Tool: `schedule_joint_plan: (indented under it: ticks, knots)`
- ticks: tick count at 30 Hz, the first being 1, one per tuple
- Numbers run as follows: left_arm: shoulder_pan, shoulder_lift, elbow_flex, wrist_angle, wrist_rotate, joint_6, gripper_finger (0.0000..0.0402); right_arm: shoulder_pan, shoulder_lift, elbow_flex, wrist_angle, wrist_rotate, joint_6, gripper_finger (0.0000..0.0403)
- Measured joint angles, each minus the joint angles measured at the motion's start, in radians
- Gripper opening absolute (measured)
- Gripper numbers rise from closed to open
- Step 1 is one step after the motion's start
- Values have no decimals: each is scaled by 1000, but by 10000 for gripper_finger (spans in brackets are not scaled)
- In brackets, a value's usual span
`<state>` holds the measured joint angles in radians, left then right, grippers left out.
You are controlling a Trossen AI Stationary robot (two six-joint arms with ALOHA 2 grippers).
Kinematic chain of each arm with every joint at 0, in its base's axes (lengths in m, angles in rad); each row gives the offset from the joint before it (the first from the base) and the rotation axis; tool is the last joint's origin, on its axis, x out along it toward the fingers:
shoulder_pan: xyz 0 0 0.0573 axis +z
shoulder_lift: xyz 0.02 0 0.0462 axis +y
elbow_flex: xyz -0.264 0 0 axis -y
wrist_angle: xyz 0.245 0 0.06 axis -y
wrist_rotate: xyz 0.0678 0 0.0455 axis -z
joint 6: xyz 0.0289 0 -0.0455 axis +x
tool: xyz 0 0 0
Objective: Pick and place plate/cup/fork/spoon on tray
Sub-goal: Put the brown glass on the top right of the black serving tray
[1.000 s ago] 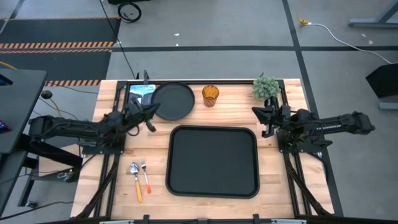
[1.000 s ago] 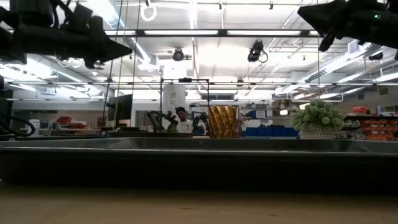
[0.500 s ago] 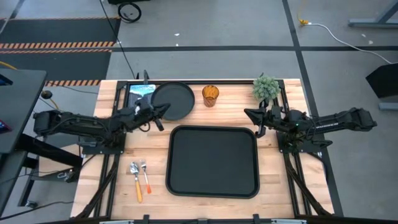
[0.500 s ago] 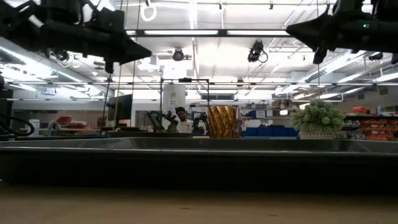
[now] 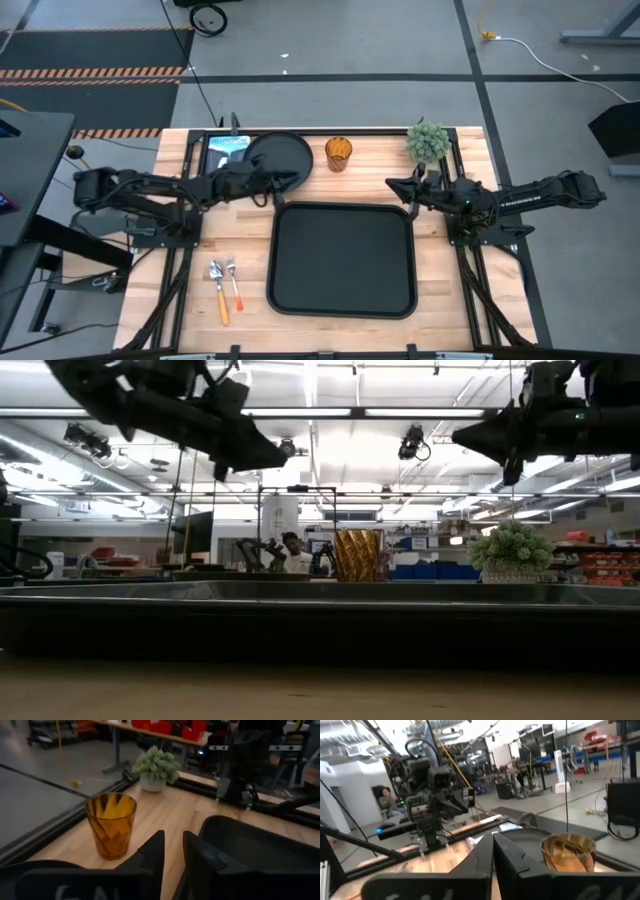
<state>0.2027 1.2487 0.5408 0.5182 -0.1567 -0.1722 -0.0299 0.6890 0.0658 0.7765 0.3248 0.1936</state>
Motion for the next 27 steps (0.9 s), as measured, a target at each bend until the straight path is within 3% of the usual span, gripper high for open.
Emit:
schedule_joint_plan:
  ticks: [10,21,27]
  knots:
    - [61,144,162,-186,46,-26,110,-1,-1,0,-37,69,24,18]
    - [66,280,366,-370,92,25,181,-16,-2,0,-102,105,75,18]
    - [66,386,491,-477,121,80,182,-49,-3,0,-127,104,96,18]
